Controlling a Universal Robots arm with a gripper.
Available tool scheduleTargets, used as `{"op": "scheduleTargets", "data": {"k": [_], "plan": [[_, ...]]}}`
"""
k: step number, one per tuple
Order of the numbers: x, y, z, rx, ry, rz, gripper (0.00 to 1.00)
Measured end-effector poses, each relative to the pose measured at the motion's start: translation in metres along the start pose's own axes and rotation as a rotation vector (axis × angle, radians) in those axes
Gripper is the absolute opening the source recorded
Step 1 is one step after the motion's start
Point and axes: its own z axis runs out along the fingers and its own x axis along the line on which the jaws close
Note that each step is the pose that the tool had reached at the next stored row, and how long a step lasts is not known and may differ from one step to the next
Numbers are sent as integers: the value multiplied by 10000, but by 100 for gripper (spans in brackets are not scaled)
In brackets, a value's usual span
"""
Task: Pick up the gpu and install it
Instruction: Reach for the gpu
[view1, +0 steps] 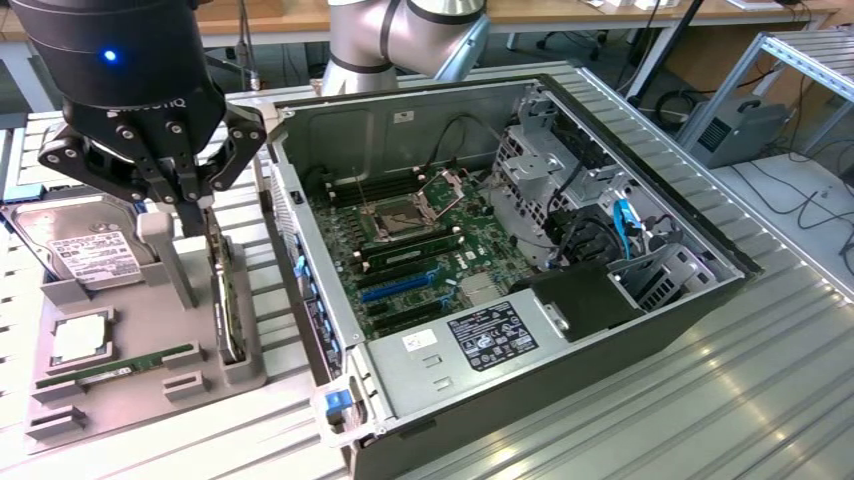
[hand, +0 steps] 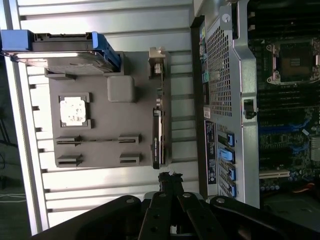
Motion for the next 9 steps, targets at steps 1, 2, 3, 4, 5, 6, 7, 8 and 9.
{"op": "scheduleTargets", "data": {"k": [1, 2, 3, 4, 5, 6, 7, 8, 9], "plan": [[0, -3, 0, 2, 0, 1, 11], [0, -7, 0, 4, 0, 1, 11], [0, -8, 0, 5, 0, 1, 11], [0, -8, 1, 5, -1, 2, 11], [-1, -8, 0, 5, 0, 1, 11], [0, -9, 0, 6, 0, 1, 11], [0, -9, 0, 5, 0, 1, 11], [0, -9, 1, 5, 0, 1, 11], [0, -9, 0, 6, 0, 1, 11]]}}
